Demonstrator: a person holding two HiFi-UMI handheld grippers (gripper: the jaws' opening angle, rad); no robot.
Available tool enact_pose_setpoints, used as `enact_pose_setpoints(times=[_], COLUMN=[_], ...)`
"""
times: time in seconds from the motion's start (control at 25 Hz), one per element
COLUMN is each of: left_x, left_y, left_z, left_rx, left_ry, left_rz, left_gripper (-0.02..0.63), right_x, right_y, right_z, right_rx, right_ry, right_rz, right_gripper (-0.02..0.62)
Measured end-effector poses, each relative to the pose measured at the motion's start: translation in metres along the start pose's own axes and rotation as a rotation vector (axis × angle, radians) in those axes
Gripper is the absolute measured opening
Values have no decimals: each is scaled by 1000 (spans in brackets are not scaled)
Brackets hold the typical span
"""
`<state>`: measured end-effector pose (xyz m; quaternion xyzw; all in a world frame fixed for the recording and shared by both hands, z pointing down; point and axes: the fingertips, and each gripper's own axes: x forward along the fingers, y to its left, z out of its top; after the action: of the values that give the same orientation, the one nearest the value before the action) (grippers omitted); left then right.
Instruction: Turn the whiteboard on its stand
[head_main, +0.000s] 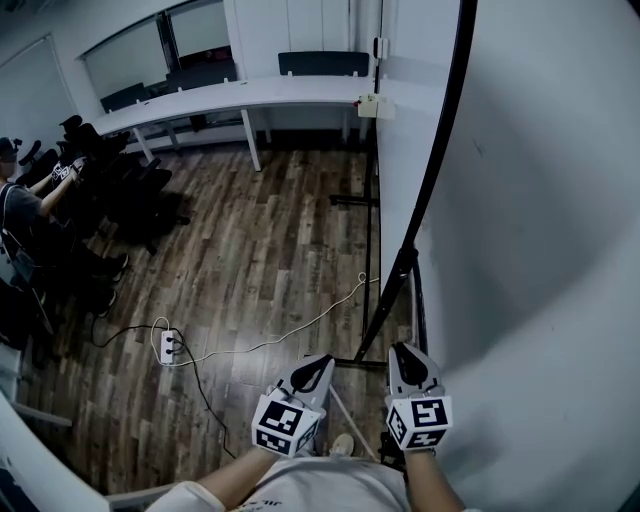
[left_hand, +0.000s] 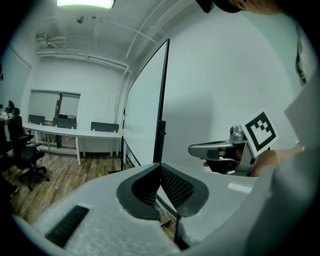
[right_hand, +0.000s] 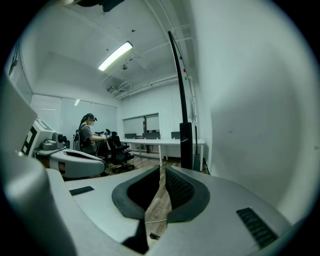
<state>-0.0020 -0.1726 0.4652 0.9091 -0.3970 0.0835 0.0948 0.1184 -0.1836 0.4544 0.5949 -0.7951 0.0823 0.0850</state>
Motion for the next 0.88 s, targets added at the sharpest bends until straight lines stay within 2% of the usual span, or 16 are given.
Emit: enact_pose_setpoints(times=[0.4,0.72,0.88], left_x=[26,46,59], left_y=[27,43,42], left_z=[12,23,21], left_rx=[17,28,40], left_ry=[-10,-8,13], left_rz=[-2,-6,-38], left_gripper=[11,11,11], right_x=[48,75,90], right_y=[-21,-43,-52], right_z=[14,26,28], right_rx=[-21,7,28], right_ry=[-9,-20,-17], right_rz=[-16,-53,-66], right_gripper=[18,105,149])
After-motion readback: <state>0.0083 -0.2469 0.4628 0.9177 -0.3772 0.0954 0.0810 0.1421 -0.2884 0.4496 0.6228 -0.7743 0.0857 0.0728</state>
